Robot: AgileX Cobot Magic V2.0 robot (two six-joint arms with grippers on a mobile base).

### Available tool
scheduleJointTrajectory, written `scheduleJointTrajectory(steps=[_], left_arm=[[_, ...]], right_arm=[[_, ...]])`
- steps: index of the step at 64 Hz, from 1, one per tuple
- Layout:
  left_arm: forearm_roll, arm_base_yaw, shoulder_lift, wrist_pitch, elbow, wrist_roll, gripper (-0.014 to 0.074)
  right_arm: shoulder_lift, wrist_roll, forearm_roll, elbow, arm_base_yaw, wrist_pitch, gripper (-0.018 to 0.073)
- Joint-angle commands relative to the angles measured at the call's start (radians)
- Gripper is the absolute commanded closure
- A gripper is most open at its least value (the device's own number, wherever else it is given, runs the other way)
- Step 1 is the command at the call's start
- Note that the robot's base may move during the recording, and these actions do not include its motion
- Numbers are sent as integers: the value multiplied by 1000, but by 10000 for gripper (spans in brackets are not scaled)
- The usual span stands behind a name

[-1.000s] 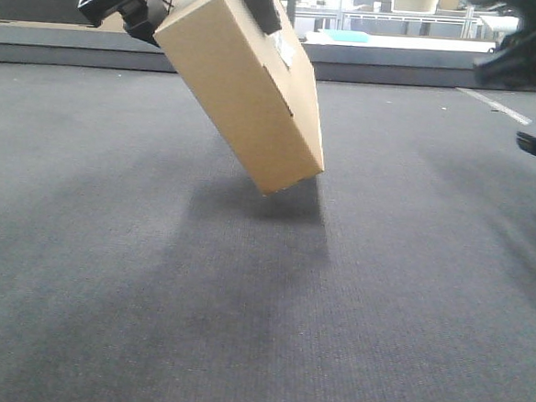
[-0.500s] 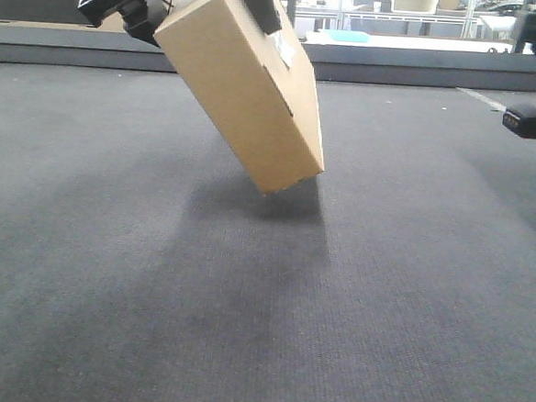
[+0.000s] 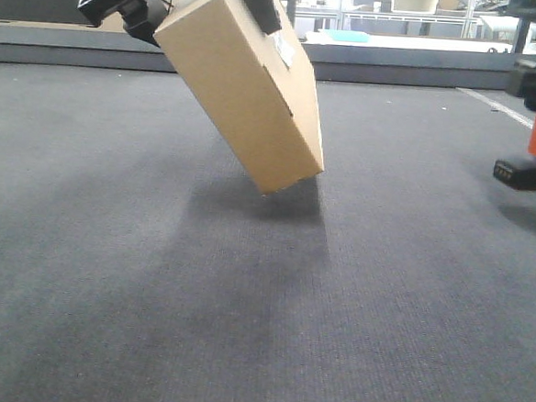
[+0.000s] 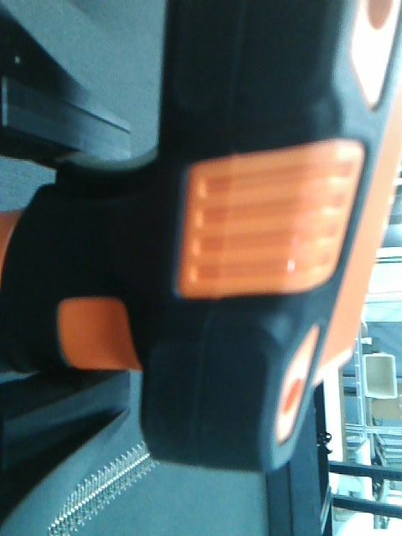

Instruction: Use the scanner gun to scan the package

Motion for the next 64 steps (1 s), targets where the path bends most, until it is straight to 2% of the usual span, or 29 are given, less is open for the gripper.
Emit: scheduleJointTrajectory(steps=[1, 64], left_arm=[[-8, -1, -5, -15, -9, 2, 707], [-8, -1, -5, -15, -9, 2, 707]], right_arm=[[1, 0, -9, -3, -5, -75, 724], [18, 0, -9, -3, -5, -75, 724]])
